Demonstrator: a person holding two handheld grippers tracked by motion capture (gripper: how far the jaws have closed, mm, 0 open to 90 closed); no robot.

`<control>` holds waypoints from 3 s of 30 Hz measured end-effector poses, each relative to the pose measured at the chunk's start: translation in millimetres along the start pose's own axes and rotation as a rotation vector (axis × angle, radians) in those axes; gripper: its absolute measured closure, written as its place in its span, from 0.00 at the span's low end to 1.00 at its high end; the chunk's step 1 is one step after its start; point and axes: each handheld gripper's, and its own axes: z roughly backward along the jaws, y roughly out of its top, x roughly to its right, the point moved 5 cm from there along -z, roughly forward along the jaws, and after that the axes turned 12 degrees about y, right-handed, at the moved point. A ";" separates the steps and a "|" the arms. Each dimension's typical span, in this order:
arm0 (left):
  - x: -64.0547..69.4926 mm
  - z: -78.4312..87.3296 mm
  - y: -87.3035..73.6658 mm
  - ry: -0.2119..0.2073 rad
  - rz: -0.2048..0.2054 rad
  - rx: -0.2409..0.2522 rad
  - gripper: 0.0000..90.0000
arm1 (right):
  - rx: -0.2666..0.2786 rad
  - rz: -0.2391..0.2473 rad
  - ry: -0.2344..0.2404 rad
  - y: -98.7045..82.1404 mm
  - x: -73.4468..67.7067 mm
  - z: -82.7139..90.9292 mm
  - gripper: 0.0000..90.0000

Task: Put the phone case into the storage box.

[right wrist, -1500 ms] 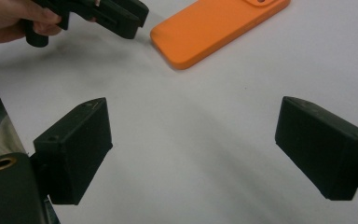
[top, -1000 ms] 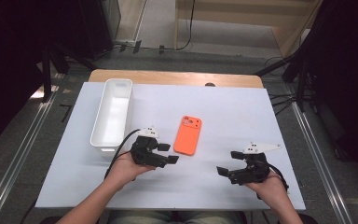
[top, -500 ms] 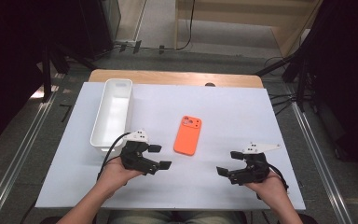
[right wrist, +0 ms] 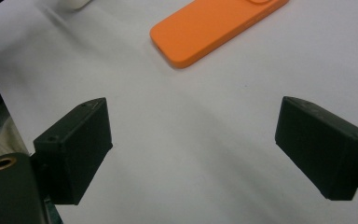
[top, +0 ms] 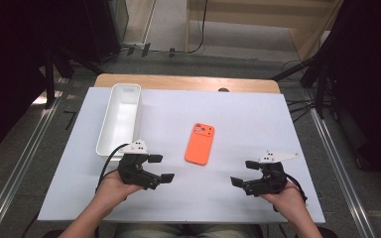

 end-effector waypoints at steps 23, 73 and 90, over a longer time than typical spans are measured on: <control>-23.0 31.1 -27.1 0.112 -0.018 -0.009 0.17 | 0.005 0.009 -0.008 0.5 0.5 -1.4 0.11; -14.8 24.8 21.1 0.115 0.076 0.005 0.16 | -0.007 0.022 0.015 -0.8 -0.5 -3.3 0.11; -15.6 1.1 45.3 0.147 0.053 -0.025 0.16 | -0.012 0.012 0.015 -1.7 -1.3 -3.6 0.11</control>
